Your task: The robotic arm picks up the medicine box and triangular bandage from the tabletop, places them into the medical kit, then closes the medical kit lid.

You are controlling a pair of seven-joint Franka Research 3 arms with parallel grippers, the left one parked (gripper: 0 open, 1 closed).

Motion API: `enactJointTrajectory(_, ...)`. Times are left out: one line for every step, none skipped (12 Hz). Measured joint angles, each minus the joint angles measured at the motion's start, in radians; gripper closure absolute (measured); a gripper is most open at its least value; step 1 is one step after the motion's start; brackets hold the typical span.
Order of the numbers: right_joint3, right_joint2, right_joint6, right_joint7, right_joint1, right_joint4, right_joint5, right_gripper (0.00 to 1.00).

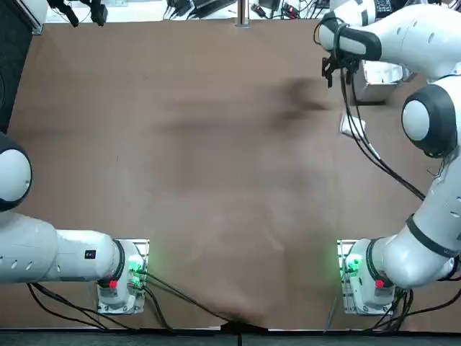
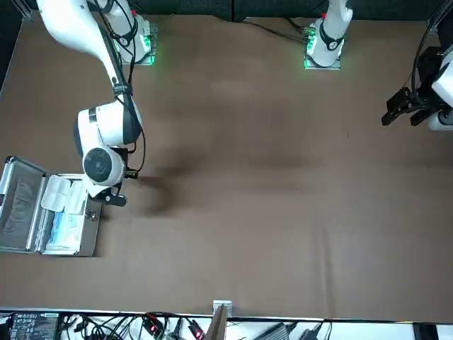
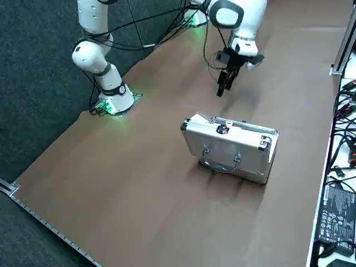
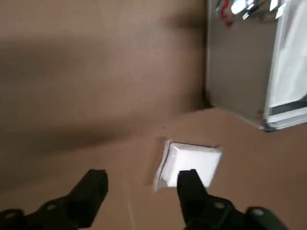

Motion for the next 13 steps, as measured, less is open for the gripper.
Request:
enactJointTrajectory(0.000, 0.000, 0.031, 0.012, 0.001, -0.032, 0.000, 0.10)
enactJointTrajectory(-0.001, 0.000, 0.100, 0.040, 0.001, -0.090, 0.000, 0.18)
enactJointTrajectory(-0.002, 0.000, 0.139, 0.064, 0.001, -0.117, 0.000, 0.20)
enactJointTrajectory(-0.003, 0.000, 0.176, 0.079, 0.001, -0.143, 0.000, 0.20)
enactJointTrajectory(-0.004, 0.000, 0.206, 0.088, 0.001, -0.169, 0.000, 0.24)
enactJointTrajectory(-0.006, 0.000, 0.227, 0.091, 0.001, -0.191, 0.000, 0.25)
enactJointTrajectory(-0.008, 0.000, 0.239, 0.093, 0.001, -0.210, 0.000, 0.26)
enactJointTrajectory(-0.011, 0.000, 0.244, 0.094, 0.000, -0.223, 0.000, 0.28)
enactJointTrajectory(-0.013, 0.000, 0.246, 0.094, 0.000, -0.234, 0.000, 0.29)
enactJointTrajectory(-0.015, 0.000, 0.246, 0.094, 0.000, -0.242, -0.002, 0.31)
enactJointTrajectory(-0.019, 0.000, 0.246, 0.094, 0.000, -0.247, -0.008, 0.34)
enactJointTrajectory(-0.023, 0.000, 0.246, 0.094, -0.002, -0.251, -0.022, 0.36)
enactJointTrajectory(-0.027, 0.001, 0.246, 0.095, -0.004, -0.253, -0.035, 0.39)
